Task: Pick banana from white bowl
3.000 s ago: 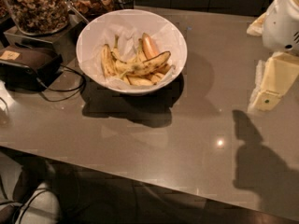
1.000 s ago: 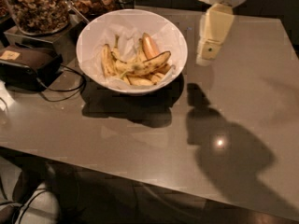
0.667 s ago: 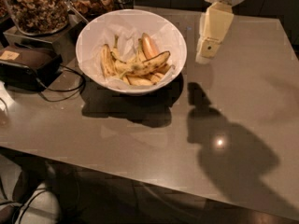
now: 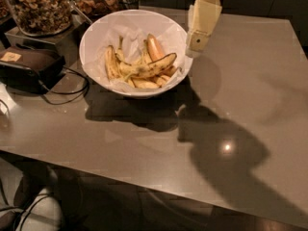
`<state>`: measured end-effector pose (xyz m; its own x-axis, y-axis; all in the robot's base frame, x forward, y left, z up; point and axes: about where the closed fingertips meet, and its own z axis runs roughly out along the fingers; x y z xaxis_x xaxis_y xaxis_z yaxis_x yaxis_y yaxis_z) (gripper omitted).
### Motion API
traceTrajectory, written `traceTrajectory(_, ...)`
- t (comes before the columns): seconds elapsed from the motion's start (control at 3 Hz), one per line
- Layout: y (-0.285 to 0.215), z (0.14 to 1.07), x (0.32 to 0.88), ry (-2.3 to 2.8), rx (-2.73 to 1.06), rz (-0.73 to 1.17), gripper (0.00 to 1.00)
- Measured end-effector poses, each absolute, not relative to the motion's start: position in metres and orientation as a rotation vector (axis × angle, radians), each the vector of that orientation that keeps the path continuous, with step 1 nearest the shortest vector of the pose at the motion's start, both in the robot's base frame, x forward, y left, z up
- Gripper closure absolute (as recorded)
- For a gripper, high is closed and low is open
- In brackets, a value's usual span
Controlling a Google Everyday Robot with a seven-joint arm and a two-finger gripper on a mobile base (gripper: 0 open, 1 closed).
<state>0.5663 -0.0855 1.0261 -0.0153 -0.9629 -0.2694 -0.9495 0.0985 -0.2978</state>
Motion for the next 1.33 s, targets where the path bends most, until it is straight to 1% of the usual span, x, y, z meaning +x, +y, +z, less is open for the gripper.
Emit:
traceTrajectory(0.67,-0.051,1.013,0.584,1.954,-1.961,0.036,0.00)
traceTrajectory(1.0,-0.043,1.003,0.594,1.966,-1.970,0.049,0.00)
traceTrajectory(1.33,-0.040,0.991,0.600,1.988,-1.981,0.058,0.11)
